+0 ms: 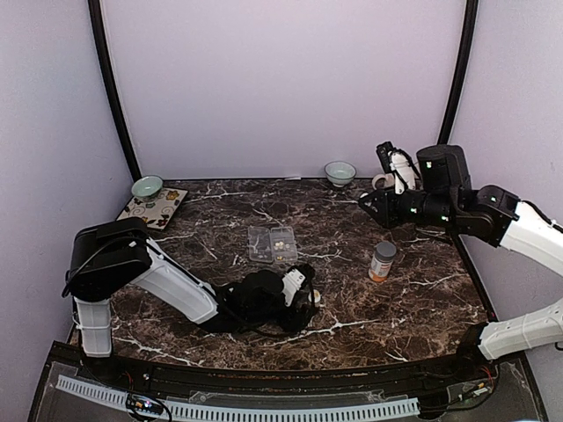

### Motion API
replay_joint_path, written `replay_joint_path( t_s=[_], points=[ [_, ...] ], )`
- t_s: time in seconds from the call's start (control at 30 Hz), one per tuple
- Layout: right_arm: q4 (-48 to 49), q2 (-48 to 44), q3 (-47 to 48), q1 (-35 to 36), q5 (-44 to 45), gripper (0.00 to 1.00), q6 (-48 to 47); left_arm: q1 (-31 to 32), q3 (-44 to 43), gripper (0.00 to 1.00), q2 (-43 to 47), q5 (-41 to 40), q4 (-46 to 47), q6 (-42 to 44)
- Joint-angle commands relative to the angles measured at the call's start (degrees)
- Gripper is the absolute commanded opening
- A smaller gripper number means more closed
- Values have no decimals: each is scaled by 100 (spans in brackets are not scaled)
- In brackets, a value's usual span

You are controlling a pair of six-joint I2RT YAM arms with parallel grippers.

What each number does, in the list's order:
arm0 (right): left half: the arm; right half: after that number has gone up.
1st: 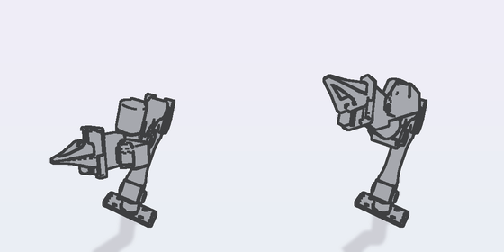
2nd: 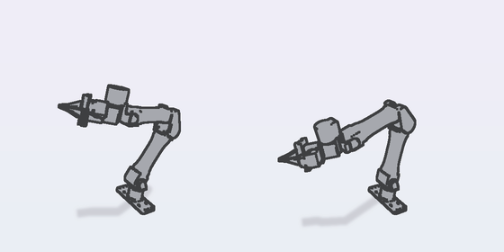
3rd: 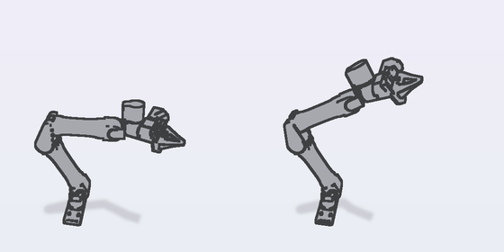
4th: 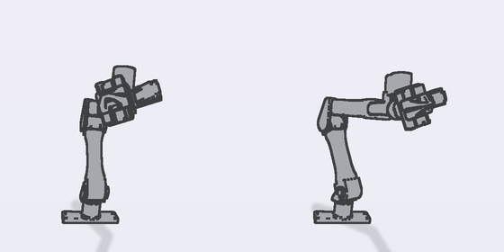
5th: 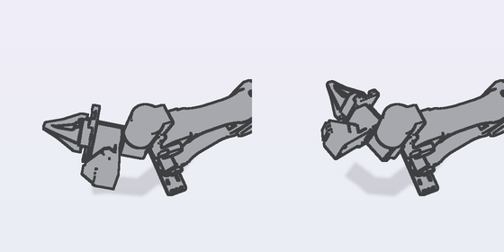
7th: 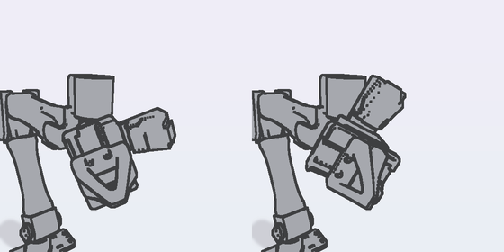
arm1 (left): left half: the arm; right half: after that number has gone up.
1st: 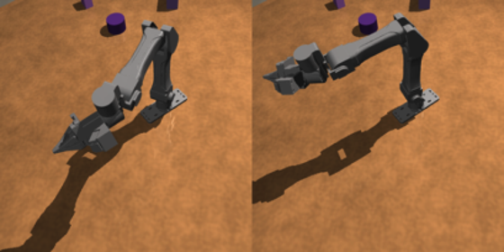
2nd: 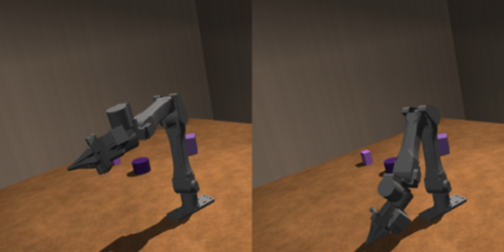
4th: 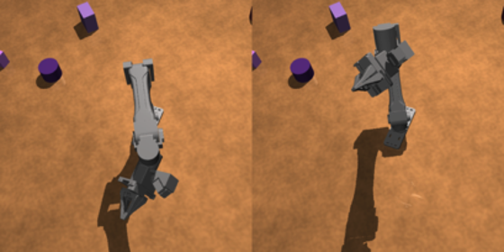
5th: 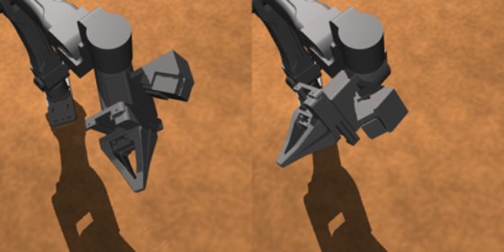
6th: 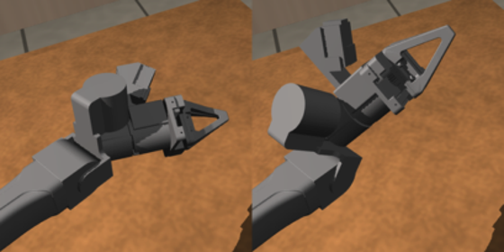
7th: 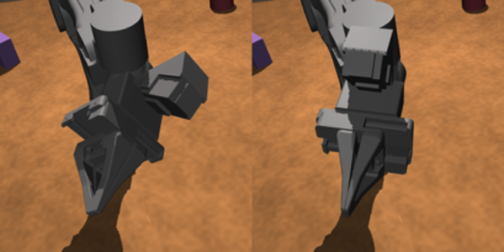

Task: Sort the pills into containers
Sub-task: Pick up the pill bottle from the center of the board.

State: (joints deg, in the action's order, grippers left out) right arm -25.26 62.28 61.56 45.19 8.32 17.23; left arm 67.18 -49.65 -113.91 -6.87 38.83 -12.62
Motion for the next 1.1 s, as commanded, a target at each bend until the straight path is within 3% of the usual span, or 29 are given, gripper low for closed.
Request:
replay_joint_path(
  t_s=[0.0,0.4,0.63,1.07],
  points=[
    [-12,-80,-21,-40,-79,18,-23,23,-209,59,-277,-395,574,-135],
    [-66,38,36,-57,-168,18,-165,27,-551,56,-760,-378,818,-214],
    [-76,69,47,-80,-198,17,-213,24,-466,39,-806,-340,858,-384],
    [-227,163,110,-114,-297,17,-258,25,-318,21,-688,53,976,-89]
  ],
)
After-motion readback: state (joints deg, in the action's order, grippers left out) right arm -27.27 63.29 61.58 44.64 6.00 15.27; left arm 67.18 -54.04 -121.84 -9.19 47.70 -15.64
